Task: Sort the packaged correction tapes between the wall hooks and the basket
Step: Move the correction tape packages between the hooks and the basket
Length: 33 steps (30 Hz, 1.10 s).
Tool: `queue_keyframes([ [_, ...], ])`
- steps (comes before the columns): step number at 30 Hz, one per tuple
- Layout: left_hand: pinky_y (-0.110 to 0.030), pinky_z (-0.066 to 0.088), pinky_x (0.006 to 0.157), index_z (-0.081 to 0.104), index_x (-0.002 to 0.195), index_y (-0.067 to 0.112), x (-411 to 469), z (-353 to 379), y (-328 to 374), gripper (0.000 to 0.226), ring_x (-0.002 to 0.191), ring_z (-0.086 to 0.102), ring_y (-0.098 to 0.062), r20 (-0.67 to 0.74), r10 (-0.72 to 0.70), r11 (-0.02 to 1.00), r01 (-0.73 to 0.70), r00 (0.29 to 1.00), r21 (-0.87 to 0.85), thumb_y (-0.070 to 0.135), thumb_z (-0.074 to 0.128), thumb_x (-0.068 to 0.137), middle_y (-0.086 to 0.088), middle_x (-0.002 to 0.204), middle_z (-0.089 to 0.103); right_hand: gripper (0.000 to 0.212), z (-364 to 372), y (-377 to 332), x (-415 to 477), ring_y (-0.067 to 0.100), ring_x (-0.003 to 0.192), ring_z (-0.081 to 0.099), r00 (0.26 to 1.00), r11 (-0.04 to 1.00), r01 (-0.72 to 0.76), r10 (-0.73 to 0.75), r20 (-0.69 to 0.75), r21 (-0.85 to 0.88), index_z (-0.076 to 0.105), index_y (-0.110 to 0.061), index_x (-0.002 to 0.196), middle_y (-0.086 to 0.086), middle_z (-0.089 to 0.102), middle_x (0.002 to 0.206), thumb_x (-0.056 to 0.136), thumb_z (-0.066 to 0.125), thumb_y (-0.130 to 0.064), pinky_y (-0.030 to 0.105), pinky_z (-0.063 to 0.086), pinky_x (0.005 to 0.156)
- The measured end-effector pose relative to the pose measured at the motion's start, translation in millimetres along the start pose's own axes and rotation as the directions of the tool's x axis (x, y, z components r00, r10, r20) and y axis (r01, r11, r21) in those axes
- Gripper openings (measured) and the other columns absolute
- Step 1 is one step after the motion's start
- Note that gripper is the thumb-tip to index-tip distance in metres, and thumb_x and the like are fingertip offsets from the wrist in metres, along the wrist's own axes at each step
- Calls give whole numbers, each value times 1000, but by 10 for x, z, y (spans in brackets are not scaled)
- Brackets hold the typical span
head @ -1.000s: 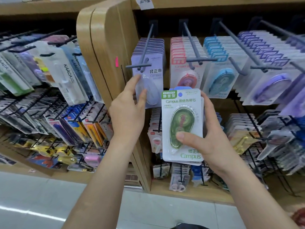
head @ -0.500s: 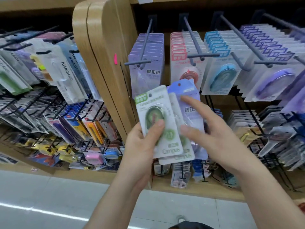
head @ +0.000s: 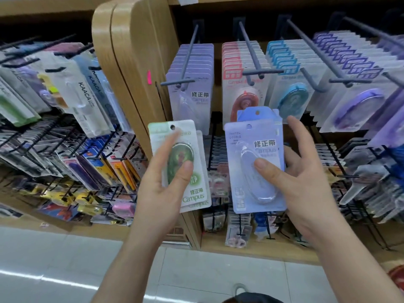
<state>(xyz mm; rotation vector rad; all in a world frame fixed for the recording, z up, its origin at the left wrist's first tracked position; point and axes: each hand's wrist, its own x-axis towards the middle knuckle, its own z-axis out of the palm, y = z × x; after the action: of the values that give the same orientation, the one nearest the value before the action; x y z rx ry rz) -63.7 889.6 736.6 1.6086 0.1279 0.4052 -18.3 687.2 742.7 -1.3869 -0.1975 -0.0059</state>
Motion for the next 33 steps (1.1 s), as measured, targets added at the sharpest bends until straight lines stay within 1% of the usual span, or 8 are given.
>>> queue_keyframes([
  [3, -43, 55, 93, 72, 111, 39, -32, 78, -6, 21, 109, 66, -13, 74, -34, 995, 27, 997, 97, 33, 61, 95, 11, 118, 69, 86, 97, 1, -17, 16, 105, 71, 1000, 998, 7, -8, 26, 56, 39, -34, 144, -3, 73, 116, 67, 75, -22, 32, 59, 81],
  [6, -29, 55, 89, 72, 108, 31, -86, 222, 71, 21, 108, 68, -10, 158, -72, 996, 79, 985, -40, 35, 66, 88, 10, 112, 73, 74, 247, 37, -44, 13, 101, 71, 996, 997, 81, -80, 41, -5, 42, -36, 138, -6, 73, 114, 73, 75, -20, 26, 58, 76],
  [8, -34, 57, 88, 71, 109, 34, -98, 231, 68, 32, 106, 69, -12, 189, -79, 997, 82, 979, -8, 34, 76, 77, 11, 111, 73, 67, 283, 59, -58, 9, 105, 69, 994, 994, 108, -108, 31, -17, 42, -36, 138, -6, 69, 120, 79, 70, -22, 22, 56, 77],
  [13, -46, 59, 85, 72, 100, 23, -88, 172, 58, 28, 100, 70, -25, 126, -108, 990, 118, 986, -77, 31, 80, 73, 2, 105, 74, 40, 267, 81, -68, -22, 119, 46, 988, 977, 102, -78, 132, -188, 48, -49, 128, -48, 49, 124, 89, 53, -40, 1, 41, 87],
  [16, -37, 61, 73, 72, 93, 26, -95, 129, 24, 18, 89, 72, -21, 60, -85, 988, 92, 995, -125, 31, 71, 75, 2, 98, 75, 30, 197, 106, -48, -6, 111, 60, 965, 985, 48, -2, 263, -166, 65, -47, 113, -29, 66, 116, 85, 58, -39, 11, 48, 86],
  [19, -40, 59, 80, 72, 89, 31, -95, 67, 9, 15, 94, 69, -18, -24, -26, 997, 24, 999, -77, 41, 71, 78, 6, 99, 74, 19, 179, 114, -18, 7, 102, 62, 943, 952, 72, 32, 331, -296, 72, -48, 98, -11, 68, 106, 86, 57, -48, 21, 47, 86],
  [24, -40, 57, 80, 72, 87, 32, -82, -40, 9, 12, 89, 67, -17, -51, 1, 1000, 0, 999, 27, 43, 70, 82, 7, 92, 72, 11, 346, 26, 84, -4, 95, 57, 969, 905, 196, -118, 219, -378, 67, -42, 86, -7, 57, 100, 92, 58, -44, 5, 39, 80],
  [33, -48, 55, 82, 74, 90, 26, -38, -202, -27, 19, 94, 68, -28, -27, -111, 991, 113, 993, 66, 41, 66, 80, 2, 94, 74, 21, 560, 80, 313, 1, 88, 51, 975, 827, 218, -164, 148, -519, 60, -41, 77, -4, 49, 88, 97, 56, -35, 4, 33, 70],
])
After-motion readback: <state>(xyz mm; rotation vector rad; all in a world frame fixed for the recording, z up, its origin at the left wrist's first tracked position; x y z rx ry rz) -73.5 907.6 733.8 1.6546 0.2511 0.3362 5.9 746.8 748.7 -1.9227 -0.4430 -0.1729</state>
